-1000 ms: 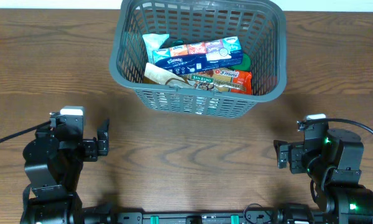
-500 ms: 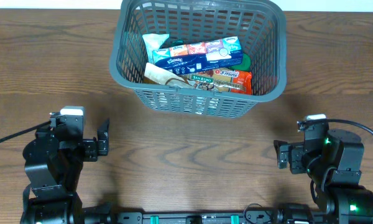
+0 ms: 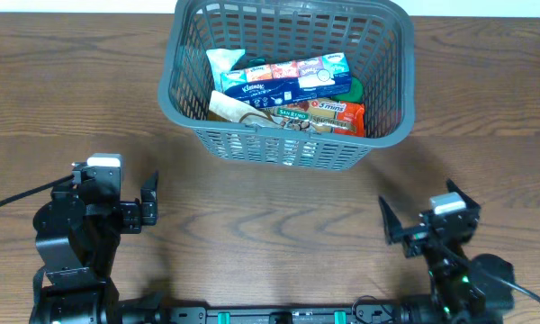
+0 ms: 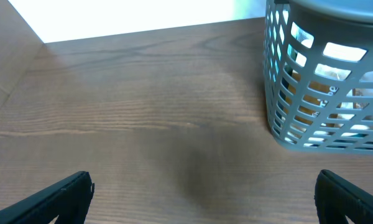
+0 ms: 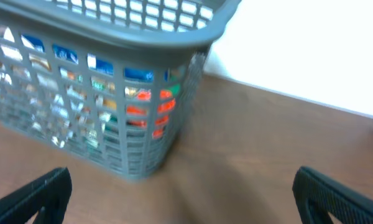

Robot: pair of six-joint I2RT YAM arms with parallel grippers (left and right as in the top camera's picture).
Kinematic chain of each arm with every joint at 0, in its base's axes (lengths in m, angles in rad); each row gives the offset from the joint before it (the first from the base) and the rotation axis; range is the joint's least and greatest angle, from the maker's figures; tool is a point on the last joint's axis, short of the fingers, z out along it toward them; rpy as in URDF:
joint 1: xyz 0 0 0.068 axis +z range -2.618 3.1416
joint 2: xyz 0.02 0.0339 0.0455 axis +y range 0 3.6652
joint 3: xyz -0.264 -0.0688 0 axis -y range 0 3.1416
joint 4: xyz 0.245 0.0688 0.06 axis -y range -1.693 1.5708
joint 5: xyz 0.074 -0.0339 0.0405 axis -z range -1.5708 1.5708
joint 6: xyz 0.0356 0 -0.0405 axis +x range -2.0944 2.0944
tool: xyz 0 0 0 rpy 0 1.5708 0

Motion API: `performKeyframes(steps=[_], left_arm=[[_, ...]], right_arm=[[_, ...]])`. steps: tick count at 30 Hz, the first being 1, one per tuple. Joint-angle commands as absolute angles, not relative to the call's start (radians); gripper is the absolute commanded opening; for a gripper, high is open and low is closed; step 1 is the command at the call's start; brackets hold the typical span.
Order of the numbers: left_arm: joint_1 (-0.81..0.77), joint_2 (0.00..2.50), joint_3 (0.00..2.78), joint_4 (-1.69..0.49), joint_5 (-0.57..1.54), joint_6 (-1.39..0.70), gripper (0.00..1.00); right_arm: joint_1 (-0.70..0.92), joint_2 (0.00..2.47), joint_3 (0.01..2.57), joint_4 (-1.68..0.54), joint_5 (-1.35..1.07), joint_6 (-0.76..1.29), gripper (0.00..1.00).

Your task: Pack container

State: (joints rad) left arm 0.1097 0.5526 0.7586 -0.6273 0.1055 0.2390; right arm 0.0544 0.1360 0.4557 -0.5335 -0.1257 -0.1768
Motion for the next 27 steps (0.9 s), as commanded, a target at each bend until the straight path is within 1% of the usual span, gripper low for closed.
performKeyframes(steps=[1, 5, 7, 9, 15, 20, 27], left_arm=[[0.112, 0.547, 0.755, -0.627, 0.116, 0.234, 0.99], [0.112, 0.547, 0.755, -0.627, 0.116, 0.234, 0.99], [0.112, 0.547, 0.755, -0.627, 0.116, 0.234, 0.99], [0.112, 0.547, 0.755, -0.627, 0.116, 0.234, 0.99], [0.112, 0.547, 0.755, -0.627, 0.116, 0.234, 0.98], [0.112, 0.547, 0.755, -0.627, 0.116, 0.234, 0.98], [0.112, 0.547, 0.755, -0.627, 0.116, 0.234, 0.99]], right_arm=[[0.095, 0.115, 0.322, -0.367, -0.153, -0.193, 0.99], [0.132, 0.115, 0.192, -0.113, -0.119, -0.258, 0.99], [0.144, 0.114, 0.146, -0.031, -0.109, -0.303, 0.99], [0.154, 0.105, 0.113, 0.003, -0.1, -0.345, 0.99], [0.157, 0.044, 0.053, 0.0, -0.04, -0.356, 0.99], [0.147, 0.005, 0.009, -0.048, -0.03, -0.352, 0.99], [0.105, 0.005, 0.006, -0.075, 0.037, -0.255, 0.99]])
